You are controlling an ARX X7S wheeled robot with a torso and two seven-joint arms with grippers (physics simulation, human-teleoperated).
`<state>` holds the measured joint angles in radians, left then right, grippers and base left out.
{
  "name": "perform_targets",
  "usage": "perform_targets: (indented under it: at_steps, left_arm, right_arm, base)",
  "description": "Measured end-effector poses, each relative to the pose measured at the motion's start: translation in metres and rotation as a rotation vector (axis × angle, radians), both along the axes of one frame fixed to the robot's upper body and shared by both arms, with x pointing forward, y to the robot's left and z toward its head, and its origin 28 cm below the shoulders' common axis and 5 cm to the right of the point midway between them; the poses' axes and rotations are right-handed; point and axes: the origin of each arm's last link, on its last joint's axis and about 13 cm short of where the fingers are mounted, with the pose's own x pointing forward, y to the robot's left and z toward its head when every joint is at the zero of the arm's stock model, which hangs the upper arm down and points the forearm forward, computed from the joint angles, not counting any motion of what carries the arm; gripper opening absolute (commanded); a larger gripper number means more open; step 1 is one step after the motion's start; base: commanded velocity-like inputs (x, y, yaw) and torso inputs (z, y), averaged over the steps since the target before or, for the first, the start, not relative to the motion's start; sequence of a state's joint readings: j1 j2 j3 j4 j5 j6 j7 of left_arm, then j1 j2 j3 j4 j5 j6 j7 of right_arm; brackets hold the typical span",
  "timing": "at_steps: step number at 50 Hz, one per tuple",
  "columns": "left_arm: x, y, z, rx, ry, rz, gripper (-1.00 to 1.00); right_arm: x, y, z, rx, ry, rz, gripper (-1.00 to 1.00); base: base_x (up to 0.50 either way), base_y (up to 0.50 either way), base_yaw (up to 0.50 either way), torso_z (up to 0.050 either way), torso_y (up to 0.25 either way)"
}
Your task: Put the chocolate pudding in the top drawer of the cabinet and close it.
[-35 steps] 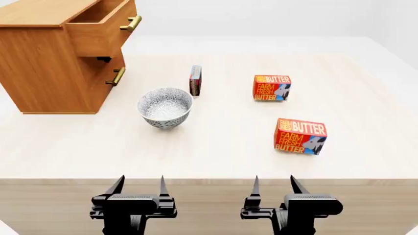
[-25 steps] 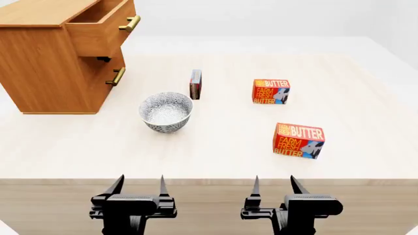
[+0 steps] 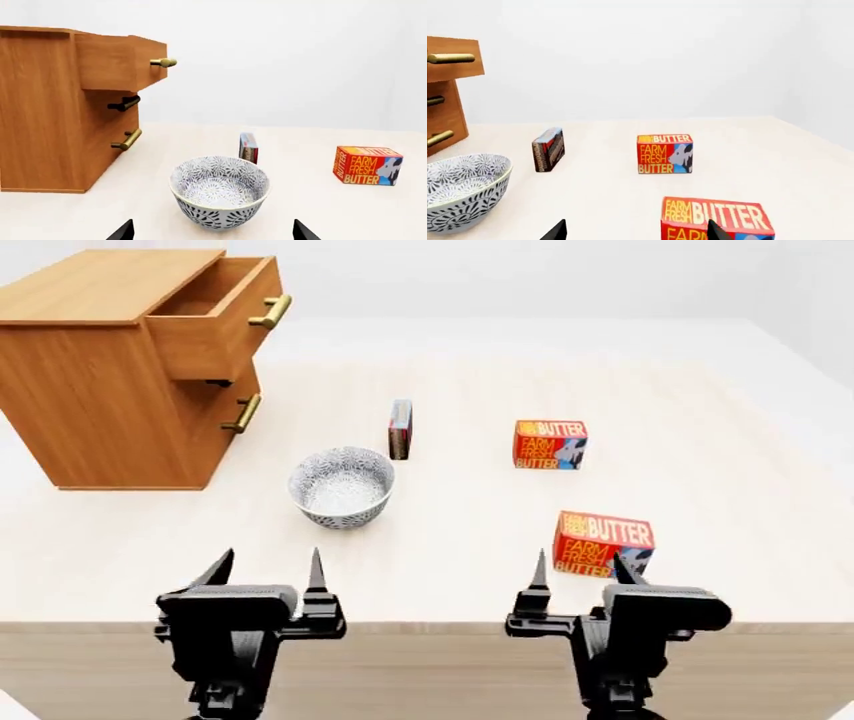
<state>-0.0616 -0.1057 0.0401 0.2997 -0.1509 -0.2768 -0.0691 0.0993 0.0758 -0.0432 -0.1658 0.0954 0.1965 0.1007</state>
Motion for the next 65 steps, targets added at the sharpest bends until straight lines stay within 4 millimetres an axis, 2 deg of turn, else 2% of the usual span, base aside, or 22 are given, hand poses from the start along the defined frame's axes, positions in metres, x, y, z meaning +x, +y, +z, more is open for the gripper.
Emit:
perform_targets:
  at_steps: [13,28,39,47,56,65]
  left_arm:
    - [0.028,0.018,0.081,0.009,-0.013,-0.021,1.0]
    - [0.067,0.036,0.184,0.067,-0.071,-0.035,1.0]
    - [0.099,0.046,0.25,0.083,-0.088,-0.029,1.0]
    - [0.124,0.051,0.298,0.092,-0.094,-0.024,1.0]
    - [0.142,0.054,0.335,0.119,-0.084,-0.017,1.0]
    - [0.142,0.056,0.352,0.138,-0.072,-0.013,1.0]
  right_arm:
    - [0.04,-0.012,0.077,-0.007,-0.064,-0.017,1.0]
    - [0.092,-0.028,0.178,-0.088,-0.137,-0.02,1.0]
    - [0.125,-0.044,0.254,-0.107,-0.156,-0.049,1.0]
    - [0.146,-0.054,0.302,-0.09,-0.137,-0.056,1.0]
    - [0.165,-0.059,0.344,-0.098,-0.12,-0.043,1.0]
    - [0.17,-0.061,0.361,-0.126,-0.102,-0.032,1.0]
  base:
    - [0.0,0.0,0.0,0.05,0.0]
    - [0.0,0.0,0.0,0.05,0.0]
    - [0.0,0.0,0.0,0.05,0.0]
    - [0.0,0.0,0.0,0.04,0.0]
    - [0.0,0.04,0.0,0.0,0.0]
    - [0.0,0.5,0.0,0.0,0.0]
